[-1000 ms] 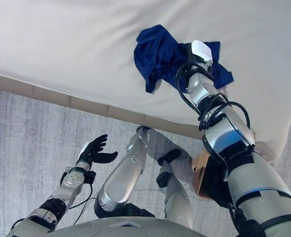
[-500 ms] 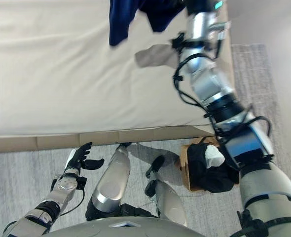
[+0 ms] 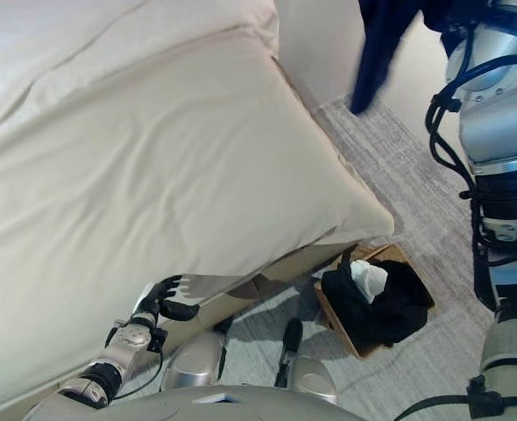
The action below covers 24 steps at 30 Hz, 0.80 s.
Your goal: Pick up the clothes from the bed and place them into the basket
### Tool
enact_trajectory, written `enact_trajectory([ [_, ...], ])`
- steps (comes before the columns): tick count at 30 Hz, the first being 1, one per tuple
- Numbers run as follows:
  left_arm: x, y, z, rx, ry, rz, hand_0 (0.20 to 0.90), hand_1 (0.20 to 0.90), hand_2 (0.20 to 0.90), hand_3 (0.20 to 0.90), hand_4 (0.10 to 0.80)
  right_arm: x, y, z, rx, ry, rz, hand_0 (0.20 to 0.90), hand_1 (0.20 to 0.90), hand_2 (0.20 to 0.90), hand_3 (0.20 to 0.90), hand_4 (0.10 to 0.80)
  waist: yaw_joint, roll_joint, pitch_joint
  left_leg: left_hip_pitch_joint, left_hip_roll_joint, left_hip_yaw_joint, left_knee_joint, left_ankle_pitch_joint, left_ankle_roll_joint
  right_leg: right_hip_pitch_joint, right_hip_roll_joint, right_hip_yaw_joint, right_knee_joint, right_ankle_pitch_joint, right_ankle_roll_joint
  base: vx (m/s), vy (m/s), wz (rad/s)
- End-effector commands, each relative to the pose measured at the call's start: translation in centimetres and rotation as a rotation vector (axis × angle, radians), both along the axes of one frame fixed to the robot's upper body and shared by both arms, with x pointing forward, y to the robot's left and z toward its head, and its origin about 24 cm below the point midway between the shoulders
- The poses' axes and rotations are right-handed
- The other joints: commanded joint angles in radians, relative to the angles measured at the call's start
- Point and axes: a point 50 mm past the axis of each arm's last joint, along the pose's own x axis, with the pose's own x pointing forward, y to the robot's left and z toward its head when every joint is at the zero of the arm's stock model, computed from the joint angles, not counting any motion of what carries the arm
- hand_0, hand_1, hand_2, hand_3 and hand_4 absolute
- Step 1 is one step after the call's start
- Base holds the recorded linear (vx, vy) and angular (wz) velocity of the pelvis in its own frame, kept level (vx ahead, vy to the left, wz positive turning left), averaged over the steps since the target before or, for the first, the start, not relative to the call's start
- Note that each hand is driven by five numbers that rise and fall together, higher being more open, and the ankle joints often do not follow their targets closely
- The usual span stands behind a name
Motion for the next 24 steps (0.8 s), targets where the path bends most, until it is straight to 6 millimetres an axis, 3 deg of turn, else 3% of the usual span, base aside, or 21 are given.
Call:
enact_trajectory([
  [1, -2.9, 0.2, -1.5, 0.053, 0.129, -0.089, 0.900, 0.900, 0.900, 0.900, 0.800, -1.8, -1.1, 3.6, -0.048, -0.093, -0.101, 0.300, 0.300, 0.300, 0.200, 0.100, -0.017, -0.010, -0.173, 0.042, -0.001, 0.015, -0.034, -0.083, 0.035, -0.011, 0.012, -0.028, 0.062, -0.048, 0.009, 0.006, -0.089, -0.22],
  [4, -3.0, 0.2, -1.6, 0.058, 0.146, -0.096, 0.900, 0.900, 0.900, 0.900, 0.800, -0.8, -3.2, 2.8, -0.019, 0.032, -0.141, 0.300, 0.300, 0.300, 0.200, 0.100, -0.042, -0.007, -0.187, 0.053, 0.004, 0.030, -0.029, -0.087, 0.029, -0.005, 0.022, -0.008, 0.064, -0.054, 0.000, 0.016, -0.079, -0.26],
  [8, -2.9, 0.7, -1.5, 0.072, 0.162, -0.105, 0.900, 0.900, 0.900, 0.900, 0.800, 0.6, -5.8, 0.3, 0.009, 0.214, -0.202, 0.300, 0.300, 0.300, 0.200, 0.100, -0.064, 0.000, -0.188, 0.054, 0.012, 0.040, 0.006, -0.099, 0.023, -0.004, 0.030, 0.009, 0.086, -0.070, -0.013, 0.028, -0.107, -0.24],
  [16, -2.7, 0.7, -1.4, 0.060, 0.148, -0.130, 0.900, 0.900, 0.900, 0.900, 0.800, 1.7, -9.9, -8.0, 0.105, 0.501, -0.275, 0.300, 0.300, 0.300, 0.200, 0.100, -0.099, 0.033, -0.136, 0.035, 0.018, 0.027, 0.093, -0.123, 0.016, -0.012, 0.036, 0.036, 0.148, -0.101, -0.040, 0.003, -0.105, -0.09],
  [17, -2.7, 0.6, -1.4, 0.058, 0.147, -0.133, 0.900, 0.900, 0.900, 0.900, 0.800, 1.7, -10.0, -8.3, 0.113, 0.509, -0.274, 0.300, 0.300, 0.300, 0.200, 0.100, -0.100, 0.034, -0.134, 0.034, 0.018, 0.026, 0.094, -0.123, 0.016, -0.013, 0.036, 0.036, 0.150, -0.102, -0.041, -0.050, -0.074, -0.06],
  [20, -1.8, -0.6, -1.2, 0.026, 0.100, -0.156, 0.900, 0.900, 0.900, 0.900, 0.800, 1.6, -10.2, -12.7, 0.158, 0.558, -0.256, 0.300, 0.300, 0.300, 0.200, 0.100, -0.118, 0.064, -0.095, 0.016, 0.018, 0.010, 0.105, -0.119, 0.014, -0.039, 0.031, 0.035, 0.186, -0.115, -0.047, -0.076, -0.055, 0.01],
  [24, -1.0, -1.9, -1.1, -0.006, 0.046, -0.163, 0.900, 0.900, 0.900, 0.900, 0.800, 1.6, -9.8, -15.4, 0.169, 0.615, -0.236, 0.300, 0.300, 0.300, 0.200, 0.100, -0.136, 0.095, -0.050, -0.010, 0.012, -0.003, 0.113, -0.108, 0.005, -0.075, 0.021, 0.030, 0.222, -0.127, -0.055, -0.084, -0.017, 0.00],
])
